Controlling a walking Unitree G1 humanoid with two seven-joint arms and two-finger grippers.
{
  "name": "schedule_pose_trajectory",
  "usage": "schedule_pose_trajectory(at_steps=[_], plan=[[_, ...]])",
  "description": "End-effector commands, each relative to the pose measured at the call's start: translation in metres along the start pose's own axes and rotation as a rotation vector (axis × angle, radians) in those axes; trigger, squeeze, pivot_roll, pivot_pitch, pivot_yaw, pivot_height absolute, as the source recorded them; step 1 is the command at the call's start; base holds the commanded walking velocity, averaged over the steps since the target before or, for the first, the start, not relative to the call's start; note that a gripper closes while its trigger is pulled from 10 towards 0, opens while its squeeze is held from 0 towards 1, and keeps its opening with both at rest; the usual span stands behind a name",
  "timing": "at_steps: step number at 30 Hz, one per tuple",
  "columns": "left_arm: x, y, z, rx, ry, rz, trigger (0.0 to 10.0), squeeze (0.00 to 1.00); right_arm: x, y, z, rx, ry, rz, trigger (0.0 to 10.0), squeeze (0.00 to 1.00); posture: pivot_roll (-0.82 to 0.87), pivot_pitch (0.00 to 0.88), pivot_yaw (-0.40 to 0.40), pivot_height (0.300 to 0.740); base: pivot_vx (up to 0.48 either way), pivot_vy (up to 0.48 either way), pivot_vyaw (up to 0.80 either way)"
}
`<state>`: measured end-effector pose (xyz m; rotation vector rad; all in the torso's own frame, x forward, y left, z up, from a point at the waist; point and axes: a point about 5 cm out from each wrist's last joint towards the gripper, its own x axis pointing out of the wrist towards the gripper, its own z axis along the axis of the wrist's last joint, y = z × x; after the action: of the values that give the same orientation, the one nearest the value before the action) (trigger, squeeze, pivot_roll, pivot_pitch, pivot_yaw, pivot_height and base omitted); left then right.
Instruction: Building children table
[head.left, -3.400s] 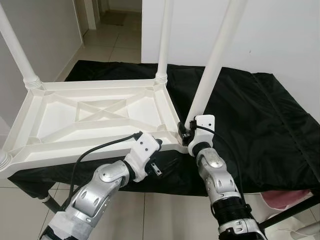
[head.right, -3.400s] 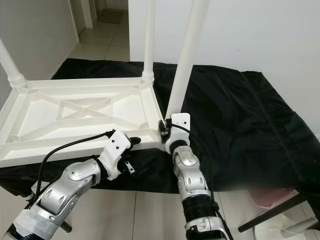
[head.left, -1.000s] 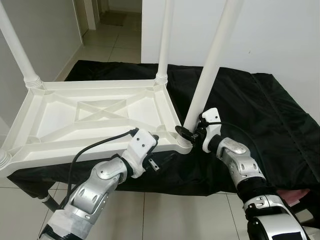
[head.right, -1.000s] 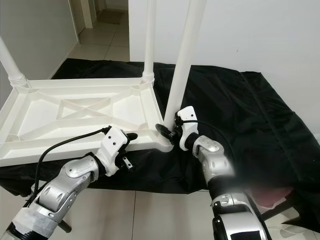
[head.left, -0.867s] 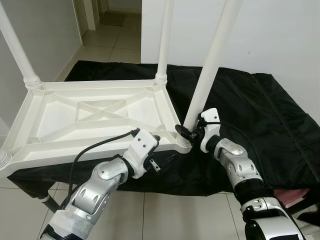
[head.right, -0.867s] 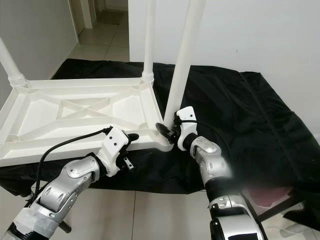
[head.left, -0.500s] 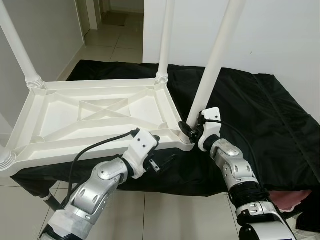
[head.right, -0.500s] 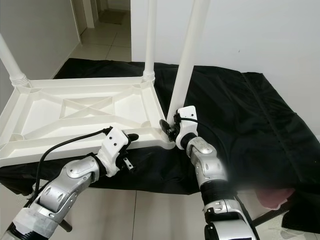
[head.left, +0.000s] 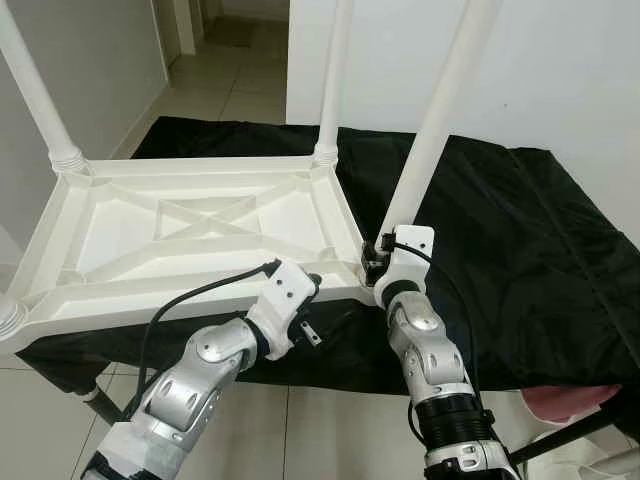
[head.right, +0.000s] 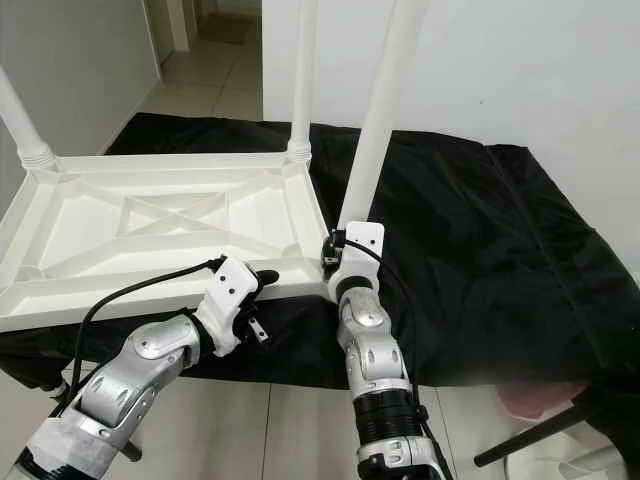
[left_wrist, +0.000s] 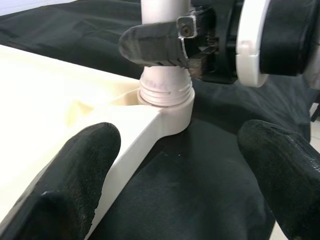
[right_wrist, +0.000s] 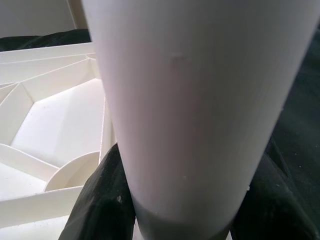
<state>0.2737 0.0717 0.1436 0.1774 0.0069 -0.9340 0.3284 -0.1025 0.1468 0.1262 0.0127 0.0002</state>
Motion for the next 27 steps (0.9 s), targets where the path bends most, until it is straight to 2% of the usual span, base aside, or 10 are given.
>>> schedule_pose_trajectory(at_steps=[1,9,14,15,16,19,27], plan=[[0.0,-0.006,-0.001,0.009,0.007,-0.07,10.0,0.0,-0.003,-0.004,-0.004,0.064,0.026,-0.018,10.0,0.0,0.04,0.012,-0.062,0.74,0.0,0.0,0.0],[0.001,-0.004,0.001,0.018,0.002,-0.073,10.0,0.0,-0.005,-0.008,-0.001,0.034,0.019,-0.063,10.0,0.0,0.04,0.005,-0.06,0.74,0.0,0.0,0.0],[0.001,-0.004,0.001,0.016,0.002,-0.071,10.0,0.0,-0.004,-0.008,0.0,0.042,0.019,-0.042,10.0,0.0,0.04,0.004,-0.061,0.74,0.0,0.0,0.0],[0.001,-0.004,0.001,0.017,0.001,-0.07,10.0,0.0,-0.004,-0.009,0.001,0.056,0.016,-0.026,10.0,1.0,0.04,0.004,-0.064,0.74,0.0,0.0,0.0],[0.001,-0.003,0.001,0.018,-0.001,-0.067,10.0,0.0,-0.003,-0.009,0.003,0.078,0.011,0.015,10.0,1.0,0.04,0.005,-0.065,0.74,0.0,0.0,0.0],[0.001,-0.003,0.002,0.019,-0.003,-0.061,10.0,0.0,-0.001,-0.014,0.009,0.042,-0.012,0.014,10.0,1.0,0.04,0.006,-0.066,0.74,0.0,0.0,0.0],[0.002,-0.001,0.005,0.01,-0.015,-0.05,10.0,0.0,0.002,-0.022,0.012,0.034,-0.022,0.021,10.0,1.0,0.04,0.011,-0.069,0.74,0.0,0.0,0.0]])
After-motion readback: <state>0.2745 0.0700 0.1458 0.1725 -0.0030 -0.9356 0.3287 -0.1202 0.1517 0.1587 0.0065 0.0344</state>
